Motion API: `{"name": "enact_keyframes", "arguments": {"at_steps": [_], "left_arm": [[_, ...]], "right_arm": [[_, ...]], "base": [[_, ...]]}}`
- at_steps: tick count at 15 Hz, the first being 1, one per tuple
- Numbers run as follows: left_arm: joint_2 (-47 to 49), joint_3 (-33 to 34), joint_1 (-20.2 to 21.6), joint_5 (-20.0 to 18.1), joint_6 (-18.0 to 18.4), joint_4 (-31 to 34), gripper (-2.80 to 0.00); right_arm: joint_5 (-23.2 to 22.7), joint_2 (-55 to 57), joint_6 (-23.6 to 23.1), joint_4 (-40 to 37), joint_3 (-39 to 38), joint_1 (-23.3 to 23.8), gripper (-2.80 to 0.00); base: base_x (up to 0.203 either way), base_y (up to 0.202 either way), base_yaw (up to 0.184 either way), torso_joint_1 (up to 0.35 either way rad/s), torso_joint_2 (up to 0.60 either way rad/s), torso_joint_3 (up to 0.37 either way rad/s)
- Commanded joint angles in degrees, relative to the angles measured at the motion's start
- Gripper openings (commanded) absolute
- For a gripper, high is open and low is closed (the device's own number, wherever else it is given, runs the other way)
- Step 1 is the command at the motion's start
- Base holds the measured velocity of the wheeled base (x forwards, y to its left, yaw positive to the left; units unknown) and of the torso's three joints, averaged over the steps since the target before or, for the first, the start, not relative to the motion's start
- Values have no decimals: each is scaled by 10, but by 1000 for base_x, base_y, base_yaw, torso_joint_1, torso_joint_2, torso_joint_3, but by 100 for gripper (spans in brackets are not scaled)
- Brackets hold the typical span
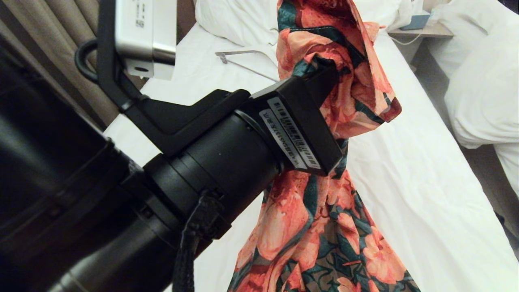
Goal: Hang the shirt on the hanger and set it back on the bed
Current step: Take the clothes hanger out of the clothes
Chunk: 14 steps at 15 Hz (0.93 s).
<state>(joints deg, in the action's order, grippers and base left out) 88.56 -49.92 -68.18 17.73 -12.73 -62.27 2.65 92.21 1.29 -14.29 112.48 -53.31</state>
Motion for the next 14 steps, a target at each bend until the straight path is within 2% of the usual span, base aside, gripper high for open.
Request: {"name": "enact_keyframes", "arguments": {"at_steps": [1, 5, 6, 10, 14], "left_arm": [[3, 0, 0, 1, -1, -3, -280], [1, 0, 0, 0, 0, -3, -280], [0, 0, 0, 0, 0, -3, -280], [-2, 3, 0, -1, 0, -3, -280], [-4, 4, 0, -3, -1, -4, -280]], "right_arm": [[1, 7, 0, 26, -2, -5, 0], [5, 25, 0, 49, -2, -5, 0], [12, 32, 0, 49, -1, -5, -280], [17, 38, 0, 89, 1, -9, -280], [18, 38, 0, 91, 1, -12, -280]], "base": [[0, 0, 0, 0, 0, 0], [0, 0, 0, 0, 0, 0], [0, 0, 0, 0, 0, 0], [0, 0, 0, 0, 0, 0], [0, 0, 0, 0, 0, 0]]}}
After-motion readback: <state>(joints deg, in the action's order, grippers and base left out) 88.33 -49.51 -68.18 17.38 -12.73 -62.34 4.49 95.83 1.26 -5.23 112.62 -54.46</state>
